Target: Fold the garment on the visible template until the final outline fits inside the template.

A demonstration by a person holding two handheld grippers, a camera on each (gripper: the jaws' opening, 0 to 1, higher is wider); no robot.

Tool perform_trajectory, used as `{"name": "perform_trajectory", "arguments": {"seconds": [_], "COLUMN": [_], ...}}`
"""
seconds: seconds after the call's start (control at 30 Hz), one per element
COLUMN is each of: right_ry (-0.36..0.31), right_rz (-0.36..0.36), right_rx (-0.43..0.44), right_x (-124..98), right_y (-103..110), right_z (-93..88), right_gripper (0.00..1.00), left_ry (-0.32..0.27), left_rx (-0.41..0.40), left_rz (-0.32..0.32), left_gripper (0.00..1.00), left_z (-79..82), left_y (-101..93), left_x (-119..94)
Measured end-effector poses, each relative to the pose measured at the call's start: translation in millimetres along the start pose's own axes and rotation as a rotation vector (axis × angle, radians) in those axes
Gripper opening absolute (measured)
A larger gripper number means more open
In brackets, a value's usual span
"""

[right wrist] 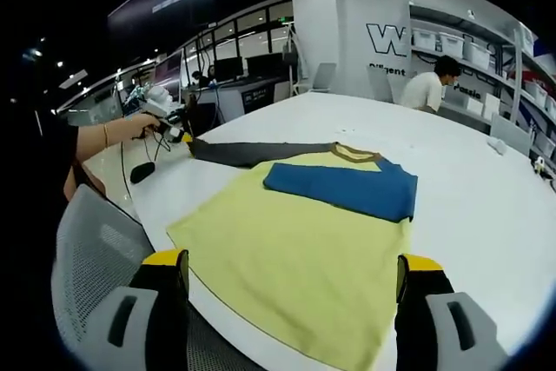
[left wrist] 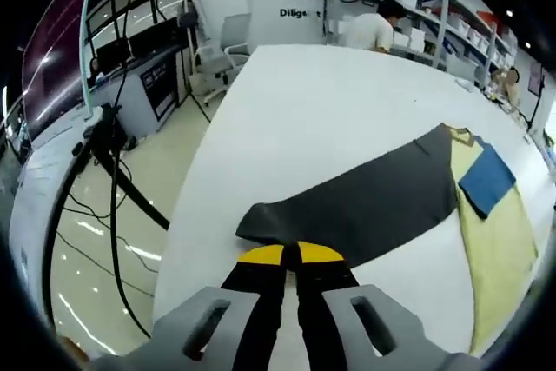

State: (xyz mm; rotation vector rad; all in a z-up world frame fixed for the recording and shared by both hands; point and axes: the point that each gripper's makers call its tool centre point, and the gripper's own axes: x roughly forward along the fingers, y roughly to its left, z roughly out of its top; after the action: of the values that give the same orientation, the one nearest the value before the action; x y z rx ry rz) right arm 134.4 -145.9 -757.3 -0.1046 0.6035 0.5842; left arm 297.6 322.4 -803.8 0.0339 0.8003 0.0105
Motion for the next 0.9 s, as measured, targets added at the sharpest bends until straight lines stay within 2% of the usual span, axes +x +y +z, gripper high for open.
{"name": "perform_trajectory", "arguments": {"seconds": [0.07, 0.13, 0.23, 0.5, 0.67, 0.9], "right_ry": [0.002, 0.012, 0.015, 0.020, 0.032, 0.038], "right_rz": [0.000, -0.005, -0.004, -0.002, -0.017, -0.019], "right_rx": [0.000, -0.008, -0.007, -0.014, -0.021, -0.019], "right_x": [0, 0, 0, 1, 1, 1], "right_y": [0, -2, -1, -2, -6, -6], "right_z": [-0.5, -3.3, -4.3, -5.6, -8.6, -10.6], "right_gripper": [0.99, 0.99, 0.99, 0.99, 0.99, 0.99], "left_ry": [0.004, -0.032, -0.044, -0.091, -0.118, -0.157], "left_rx": [0.015, 0.045, 0.048, 0.121, 0.124, 0.224], "left_rz": [0.014, -0.022, -0.068, -0.191, -0.263, -0.366], "left_gripper": [0.09, 0.09, 0.09, 0.09, 0.09, 0.09], "left_z": [6.7, 23.9, 36.0, 72.0, 93.0, 114.5], "left_y": [-1.6, -15.1, -31.1, -87.6, -121.3, -182.7], "left_x": [-3, -6, -8, -21, -24, -36]}}
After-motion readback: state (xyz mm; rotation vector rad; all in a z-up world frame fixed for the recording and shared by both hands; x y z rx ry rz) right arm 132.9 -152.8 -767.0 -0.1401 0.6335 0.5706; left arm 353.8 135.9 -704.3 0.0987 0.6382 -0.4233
